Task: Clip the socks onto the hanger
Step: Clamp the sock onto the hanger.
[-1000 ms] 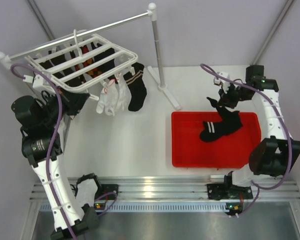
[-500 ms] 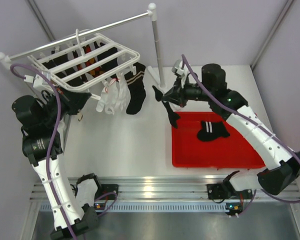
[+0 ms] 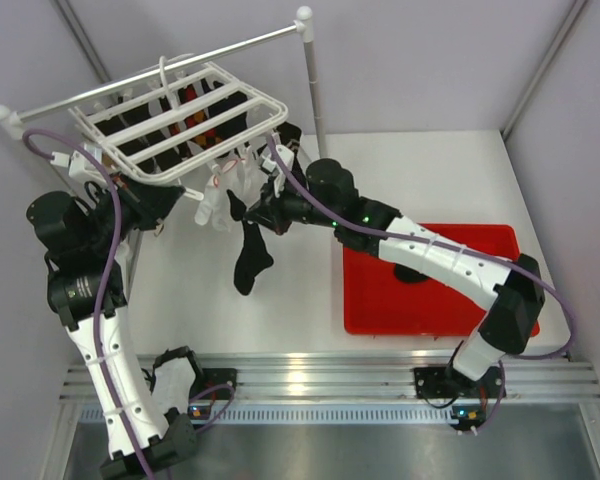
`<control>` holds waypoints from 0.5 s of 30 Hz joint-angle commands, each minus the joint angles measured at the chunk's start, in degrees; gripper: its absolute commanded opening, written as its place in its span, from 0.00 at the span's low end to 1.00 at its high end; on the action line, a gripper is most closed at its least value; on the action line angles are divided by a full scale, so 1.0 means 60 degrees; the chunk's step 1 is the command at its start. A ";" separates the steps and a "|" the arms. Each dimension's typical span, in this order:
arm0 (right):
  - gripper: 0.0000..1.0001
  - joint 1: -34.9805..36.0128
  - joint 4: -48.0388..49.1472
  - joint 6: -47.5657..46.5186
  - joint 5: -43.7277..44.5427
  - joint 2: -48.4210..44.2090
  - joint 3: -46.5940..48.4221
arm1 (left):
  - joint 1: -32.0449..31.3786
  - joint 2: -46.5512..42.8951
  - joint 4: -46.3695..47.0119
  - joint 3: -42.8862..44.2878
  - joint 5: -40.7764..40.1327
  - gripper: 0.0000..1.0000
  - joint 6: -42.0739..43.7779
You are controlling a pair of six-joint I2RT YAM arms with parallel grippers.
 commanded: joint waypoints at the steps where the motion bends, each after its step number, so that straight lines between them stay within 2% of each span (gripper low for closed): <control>1: 0.00 0.0390 0.1396 0.0204 0.0826 0.0137 0.0861 | -0.0008 -0.0054 0.0470 -0.0176 0.0106 0.00 -0.0167; 15: 0.00 0.0875 0.1440 0.0160 0.0621 0.0709 0.1462 | 0.0006 -0.0171 0.0690 -0.0337 0.0135 0.00 -0.0431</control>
